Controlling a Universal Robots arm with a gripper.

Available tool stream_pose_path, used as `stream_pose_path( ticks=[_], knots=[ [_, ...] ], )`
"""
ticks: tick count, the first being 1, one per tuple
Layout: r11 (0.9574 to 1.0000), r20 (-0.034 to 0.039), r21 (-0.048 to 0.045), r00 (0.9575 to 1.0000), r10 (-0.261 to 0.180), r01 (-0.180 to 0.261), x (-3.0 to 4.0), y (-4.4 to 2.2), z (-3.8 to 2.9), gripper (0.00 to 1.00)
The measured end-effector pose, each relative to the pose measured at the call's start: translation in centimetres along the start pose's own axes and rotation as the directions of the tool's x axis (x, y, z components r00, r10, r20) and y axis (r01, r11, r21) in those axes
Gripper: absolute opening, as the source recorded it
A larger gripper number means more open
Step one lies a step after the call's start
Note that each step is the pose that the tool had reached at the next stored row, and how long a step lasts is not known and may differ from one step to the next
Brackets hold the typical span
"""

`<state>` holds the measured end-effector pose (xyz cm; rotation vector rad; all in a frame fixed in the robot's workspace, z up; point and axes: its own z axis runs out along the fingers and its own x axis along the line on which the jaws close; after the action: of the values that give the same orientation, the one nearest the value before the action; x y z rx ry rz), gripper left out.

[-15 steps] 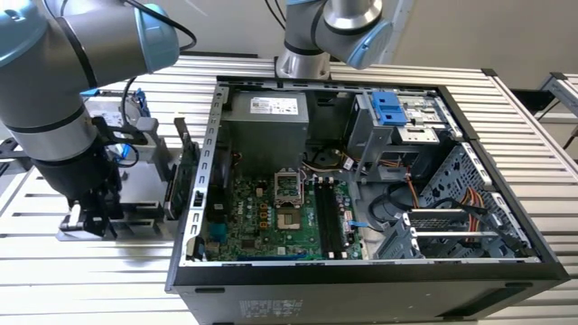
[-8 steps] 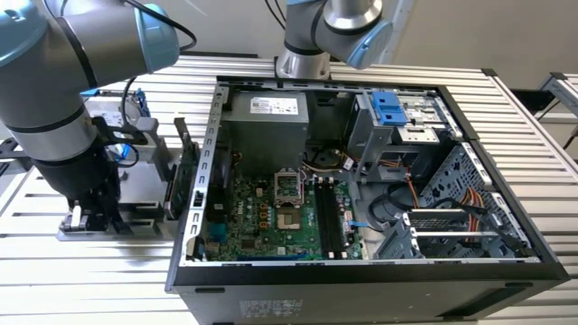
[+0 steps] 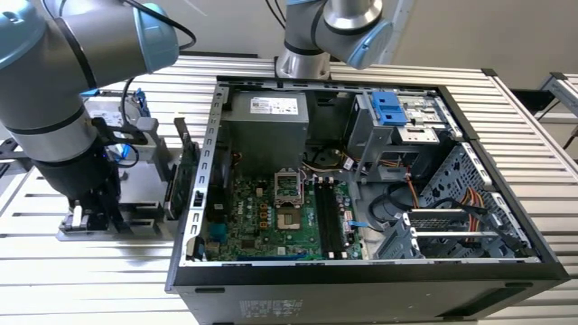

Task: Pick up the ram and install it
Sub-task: 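Pick up the ram and move it above insertion slot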

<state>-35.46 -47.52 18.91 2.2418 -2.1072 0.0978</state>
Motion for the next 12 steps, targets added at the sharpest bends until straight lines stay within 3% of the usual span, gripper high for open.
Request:
stream_pose_path(
  ticks=[10, 11, 12],
  knots=[
    [1.0000, -0.0001, -0.0001, 1.0000, 0.000, 0.000, 0.19, 0.01, 0.01, 1.00],
    [1.0000, 0.0000, -0.0001, 1.0000, 0.000, 0.000, 0.20, 0.01, 0.01, 0.00],
    [1.0000, 0.0000, -0.0001, 1.0000, 0.000, 0.000, 0.20, 0.01, 0.01, 0.00]
  ],
)
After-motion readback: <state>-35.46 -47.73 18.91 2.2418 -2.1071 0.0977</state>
